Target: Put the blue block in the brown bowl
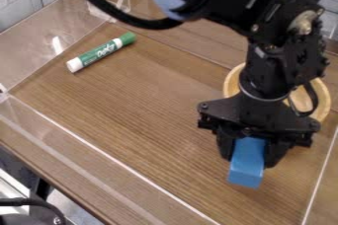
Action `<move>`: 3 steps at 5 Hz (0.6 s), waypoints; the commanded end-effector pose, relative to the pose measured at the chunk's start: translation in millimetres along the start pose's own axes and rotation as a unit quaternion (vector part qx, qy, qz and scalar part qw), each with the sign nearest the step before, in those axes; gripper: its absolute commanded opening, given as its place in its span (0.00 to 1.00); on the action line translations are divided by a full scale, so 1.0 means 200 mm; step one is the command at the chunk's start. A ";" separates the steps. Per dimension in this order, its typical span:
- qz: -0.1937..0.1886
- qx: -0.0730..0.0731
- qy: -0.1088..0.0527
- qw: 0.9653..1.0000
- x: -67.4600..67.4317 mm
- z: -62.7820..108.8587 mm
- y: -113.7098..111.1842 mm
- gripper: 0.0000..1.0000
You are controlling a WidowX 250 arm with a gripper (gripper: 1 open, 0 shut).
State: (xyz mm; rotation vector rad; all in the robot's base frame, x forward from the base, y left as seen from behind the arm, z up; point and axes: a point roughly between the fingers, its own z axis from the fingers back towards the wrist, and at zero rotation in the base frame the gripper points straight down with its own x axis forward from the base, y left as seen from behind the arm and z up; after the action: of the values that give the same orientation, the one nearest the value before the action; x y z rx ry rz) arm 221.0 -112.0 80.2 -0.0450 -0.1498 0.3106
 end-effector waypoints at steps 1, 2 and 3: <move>-0.007 -0.027 -0.029 0.999 0.06 0.09 -0.05 0.00; -0.010 -0.030 -0.033 0.999 0.07 0.12 -0.06 0.00; -0.013 -0.032 -0.038 0.999 0.08 0.14 -0.07 0.00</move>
State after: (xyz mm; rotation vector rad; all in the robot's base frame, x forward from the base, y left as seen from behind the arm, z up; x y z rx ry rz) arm 229.2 -115.2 93.4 -0.0568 -0.1767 0.2874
